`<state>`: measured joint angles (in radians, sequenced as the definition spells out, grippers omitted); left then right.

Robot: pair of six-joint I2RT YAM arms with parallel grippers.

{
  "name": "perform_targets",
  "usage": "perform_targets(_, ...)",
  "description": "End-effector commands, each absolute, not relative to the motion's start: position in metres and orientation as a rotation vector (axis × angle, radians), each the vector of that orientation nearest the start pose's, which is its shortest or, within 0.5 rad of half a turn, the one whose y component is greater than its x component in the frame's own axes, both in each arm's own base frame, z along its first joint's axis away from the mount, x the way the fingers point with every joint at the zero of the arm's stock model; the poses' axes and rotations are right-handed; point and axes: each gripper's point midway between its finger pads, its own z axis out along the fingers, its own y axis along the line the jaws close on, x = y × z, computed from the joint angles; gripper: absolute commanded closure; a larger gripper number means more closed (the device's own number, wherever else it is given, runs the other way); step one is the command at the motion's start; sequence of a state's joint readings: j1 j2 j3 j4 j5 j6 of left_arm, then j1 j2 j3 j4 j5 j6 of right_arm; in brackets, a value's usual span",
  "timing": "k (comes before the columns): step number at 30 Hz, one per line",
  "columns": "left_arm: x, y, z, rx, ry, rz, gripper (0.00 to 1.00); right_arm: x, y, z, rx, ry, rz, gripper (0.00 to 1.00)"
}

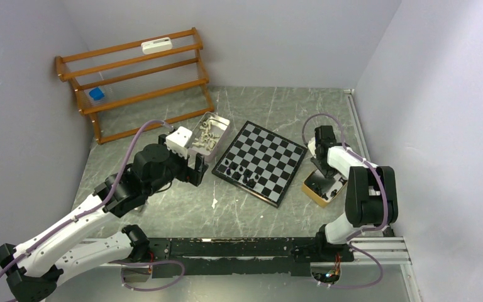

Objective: Set up the chess pieces on the board
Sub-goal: Pick up the chess piece from the storage box.

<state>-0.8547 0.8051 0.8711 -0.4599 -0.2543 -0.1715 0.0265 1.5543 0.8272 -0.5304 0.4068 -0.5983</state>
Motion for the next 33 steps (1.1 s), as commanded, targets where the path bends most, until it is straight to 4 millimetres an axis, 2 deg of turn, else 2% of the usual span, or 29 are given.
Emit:
perform_targets(1,0.219,-0.191,0.256,0.49,1.895,-0.408,0.0,0.281,-0.092,0.036,-0.807,2.735,-0.726,0.63)
perform_targets(3,0.22,-0.191,0.254,0.494,1.9,-0.404,0.0,0.279,-0.101,0.034,-0.779,2.756,-0.733,0.63)
perform_targets(13,0.222,-0.189,0.252,0.485,1.907,-0.384,0.0,0.282,-0.107,0.023,-0.804,2.798,-0.743,0.64)
perform_targets(16,0.223,-0.188,0.251,0.48,1.911,-0.375,0.0,0.278,-0.114,0.02,-0.834,2.828,-0.8,0.66)
perform_targets(33,0.223,-0.189,0.249,0.482,1.916,-0.372,0.0,0.271,-0.113,0.019,-0.825,2.852,-0.78,0.72)
